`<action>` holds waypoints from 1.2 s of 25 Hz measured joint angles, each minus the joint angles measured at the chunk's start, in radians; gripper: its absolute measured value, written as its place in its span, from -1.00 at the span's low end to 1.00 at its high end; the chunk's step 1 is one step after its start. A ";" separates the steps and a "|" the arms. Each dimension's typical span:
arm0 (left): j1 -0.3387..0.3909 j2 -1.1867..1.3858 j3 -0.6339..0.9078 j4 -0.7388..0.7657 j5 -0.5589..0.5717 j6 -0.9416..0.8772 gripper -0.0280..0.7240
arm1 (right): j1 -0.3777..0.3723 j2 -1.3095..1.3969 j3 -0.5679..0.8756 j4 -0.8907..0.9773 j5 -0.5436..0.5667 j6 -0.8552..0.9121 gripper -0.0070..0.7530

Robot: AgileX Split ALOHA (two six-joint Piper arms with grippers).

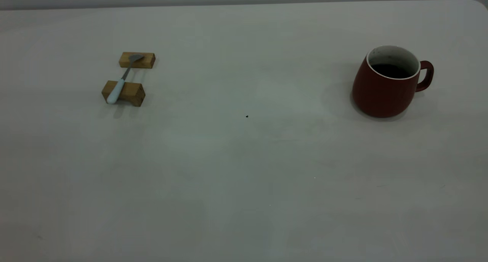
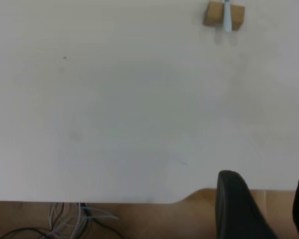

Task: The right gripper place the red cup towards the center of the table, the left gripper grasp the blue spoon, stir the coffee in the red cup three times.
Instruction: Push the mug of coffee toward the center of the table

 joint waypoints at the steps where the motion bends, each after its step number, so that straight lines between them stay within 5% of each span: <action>1: 0.000 0.001 0.000 -0.012 0.006 0.008 0.02 | 0.000 0.000 0.000 0.000 0.000 0.000 -0.36; 11: 0.000 -0.331 -0.002 0.027 0.161 0.022 0.02 | 0.000 0.000 0.000 0.000 0.000 0.000 -0.36; 30: -0.001 -0.397 0.080 -0.015 0.136 0.057 0.02 | 0.000 0.000 0.000 0.002 0.000 -0.001 -0.36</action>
